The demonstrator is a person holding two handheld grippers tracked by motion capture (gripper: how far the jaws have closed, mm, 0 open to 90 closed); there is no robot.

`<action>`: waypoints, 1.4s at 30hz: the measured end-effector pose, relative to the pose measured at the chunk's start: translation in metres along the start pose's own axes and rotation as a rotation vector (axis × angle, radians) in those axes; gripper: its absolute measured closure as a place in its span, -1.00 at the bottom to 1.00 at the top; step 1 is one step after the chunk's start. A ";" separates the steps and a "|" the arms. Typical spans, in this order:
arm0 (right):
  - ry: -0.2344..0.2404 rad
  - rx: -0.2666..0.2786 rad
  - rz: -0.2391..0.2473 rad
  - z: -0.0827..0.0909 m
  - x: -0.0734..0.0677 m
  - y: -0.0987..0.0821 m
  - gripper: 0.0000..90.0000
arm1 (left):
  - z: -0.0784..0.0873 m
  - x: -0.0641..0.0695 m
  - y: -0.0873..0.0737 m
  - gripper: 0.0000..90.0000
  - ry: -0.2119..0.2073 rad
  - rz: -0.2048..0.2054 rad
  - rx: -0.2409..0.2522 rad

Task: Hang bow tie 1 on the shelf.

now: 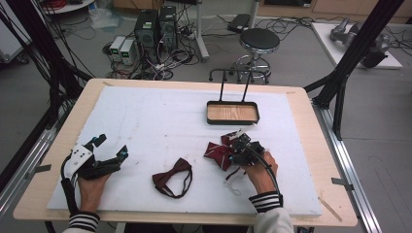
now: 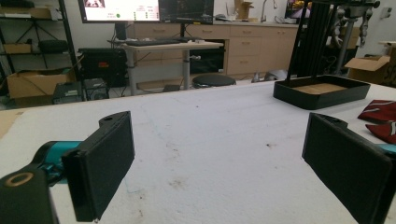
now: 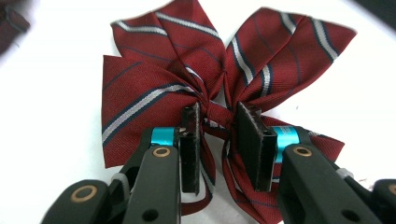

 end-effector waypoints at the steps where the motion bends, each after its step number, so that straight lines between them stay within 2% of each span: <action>1: 0.001 0.011 -0.006 0.002 0.000 0.001 0.58 | 0.000 0.000 0.000 -0.79 0.000 0.000 0.000; 5: -0.013 0.071 -0.012 0.009 0.002 0.002 0.59 | 0.000 0.000 0.000 -0.79 0.001 0.000 0.000; 6: -0.017 0.107 -0.017 0.012 0.004 0.004 0.59 | 0.000 0.000 0.000 -0.79 0.001 -0.001 0.000; 8: -0.021 0.123 -0.018 0.014 0.004 0.004 0.58 | 0.000 0.000 0.000 -0.79 0.001 -0.001 0.000; 10: -0.025 0.185 -0.034 0.021 0.006 0.006 0.59 | 0.000 0.000 0.000 -0.79 0.000 -0.001 -0.001; 12: -0.035 0.201 -0.035 0.023 0.007 0.007 0.59 | 0.000 0.000 0.000 -0.79 0.000 0.000 -0.001; 15: -0.043 0.264 -0.054 0.029 0.009 0.008 0.59 | 0.000 0.000 0.000 -0.79 0.000 0.000 -0.001; 16: -0.060 0.300 -0.060 0.034 0.010 0.009 0.59 | 0.000 0.000 0.000 -0.79 0.000 0.000 -0.001; 18: -0.069 0.315 -0.058 0.036 0.010 0.009 0.59 | 0.000 0.000 0.000 -0.79 0.000 0.000 -0.001; 19: -0.088 0.362 -0.057 0.041 0.012 0.010 0.59 | 0.000 0.000 0.000 -0.79 0.000 0.000 -0.001; 21: -0.092 0.380 -0.056 0.043 0.013 0.010 0.59 | 0.000 0.000 0.000 -0.79 0.000 0.000 -0.001; 22: -0.106 0.429 -0.064 0.048 0.015 0.011 0.59 | 0.000 0.000 0.000 -0.79 0.000 0.000 -0.001; 24: -0.110 0.444 -0.067 0.050 0.016 0.011 0.59 | 0.000 0.000 0.000 -0.79 0.000 0.000 -0.001; 28: -0.116 0.531 -0.089 0.058 0.023 0.010 0.59 | 0.000 0.000 0.000 -0.79 0.000 0.000 -0.001; 29: -0.116 0.531 -0.089 0.058 0.023 0.010 0.59 | 0.000 0.000 0.000 -0.79 -0.001 0.000 -0.002; 31: -0.120 0.564 -0.096 0.061 0.026 0.009 0.59 | 0.000 0.000 0.000 -0.79 0.000 0.000 -0.002; 32: -0.107 0.584 -0.107 0.062 0.030 0.009 0.59 | 0.000 0.000 0.000 -0.79 0.000 0.000 -0.002; 34: -0.106 0.588 -0.115 0.063 0.030 0.008 0.58 | 0.000 0.000 0.000 -0.79 0.000 0.000 -0.001; 39: -0.127 0.624 -0.115 0.066 0.034 0.008 0.59 | 0.000 0.000 0.000 -0.79 -0.001 0.000 -0.002; 40: -0.138 0.646 -0.123 0.069 0.037 0.008 0.59 | 0.000 0.000 0.000 -0.79 -0.001 0.000 -0.003; 42: -0.143 0.651 -0.123 0.070 0.039 0.009 0.58 | 0.000 0.000 0.000 -0.79 0.000 0.001 -0.002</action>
Point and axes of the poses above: each handheld gripper's, and its own axes: z roughly backward along the jaws, y roughly out of its top, x roughly to its right, the point moved 2 cm from there along -z, roughly forward along the jaws, and after that the axes turned 10 degrees about x, right-handed, at the moved point
